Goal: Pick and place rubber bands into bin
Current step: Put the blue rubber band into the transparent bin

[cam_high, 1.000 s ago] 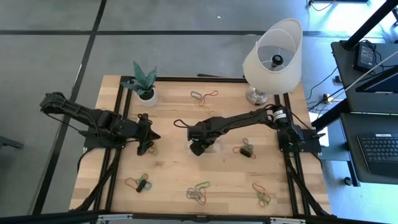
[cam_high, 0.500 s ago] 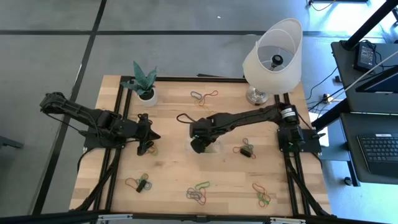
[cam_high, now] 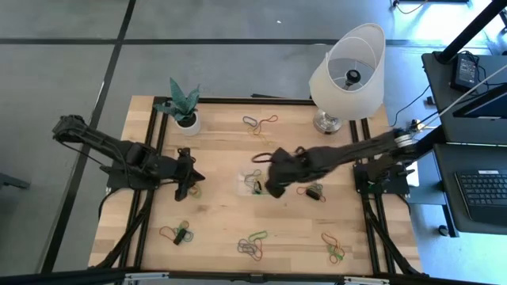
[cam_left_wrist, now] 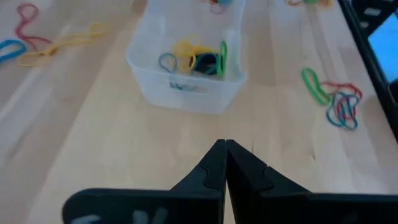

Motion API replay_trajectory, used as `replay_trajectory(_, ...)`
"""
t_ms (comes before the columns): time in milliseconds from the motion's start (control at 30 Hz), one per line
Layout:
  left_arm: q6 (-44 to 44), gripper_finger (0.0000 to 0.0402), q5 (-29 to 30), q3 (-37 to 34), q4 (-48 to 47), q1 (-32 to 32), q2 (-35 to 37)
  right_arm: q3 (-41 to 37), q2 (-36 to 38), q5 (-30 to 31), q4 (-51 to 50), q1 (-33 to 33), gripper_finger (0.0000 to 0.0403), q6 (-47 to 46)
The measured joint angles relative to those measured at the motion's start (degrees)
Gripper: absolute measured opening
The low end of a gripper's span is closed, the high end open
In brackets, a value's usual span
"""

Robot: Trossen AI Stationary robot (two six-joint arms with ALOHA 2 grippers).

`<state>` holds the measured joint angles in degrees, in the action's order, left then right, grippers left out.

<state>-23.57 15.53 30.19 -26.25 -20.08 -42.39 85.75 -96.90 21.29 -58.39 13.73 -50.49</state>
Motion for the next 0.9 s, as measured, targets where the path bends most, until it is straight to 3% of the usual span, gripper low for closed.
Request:
replay_trajectory(200, -3.7, 0.0003, 4.7, 4.5, -0.8, -4.4, -7.8, -21.2, 17.9, 0.1, 16.6, 5.0, 0.0006, 0.4)
replay_trajectory(333, -4.1, 0.0003, 5.9, 10.5, -2.8, -6.5, -14.9, -34.7, 29.1, 0.2, 29.3, 8.0, 0.0012, 4.6)
replay_trajectory(467, -9.4, 0.0003, 5.7, 18.4, -11.9, -8.8, -22.8, -45.7, 38.5, 0.0, 37.7, 10.1, 0.0013, 7.2)
replay_trajectory(700, -24.4, 0.0003, 1.8, 32.8, -30.0, -13.0, -36.9, -54.5, 48.4, -2.1, 37.7, 10.8, 0.0004, 2.9)
replay_trajectory(900, -31.4, 0.0003, -4.0, 38.5, -33.7, -15.8, -44.6, -55.4, 51.0, -3.1, 38.0, 11.7, 0.0003, 12.8)
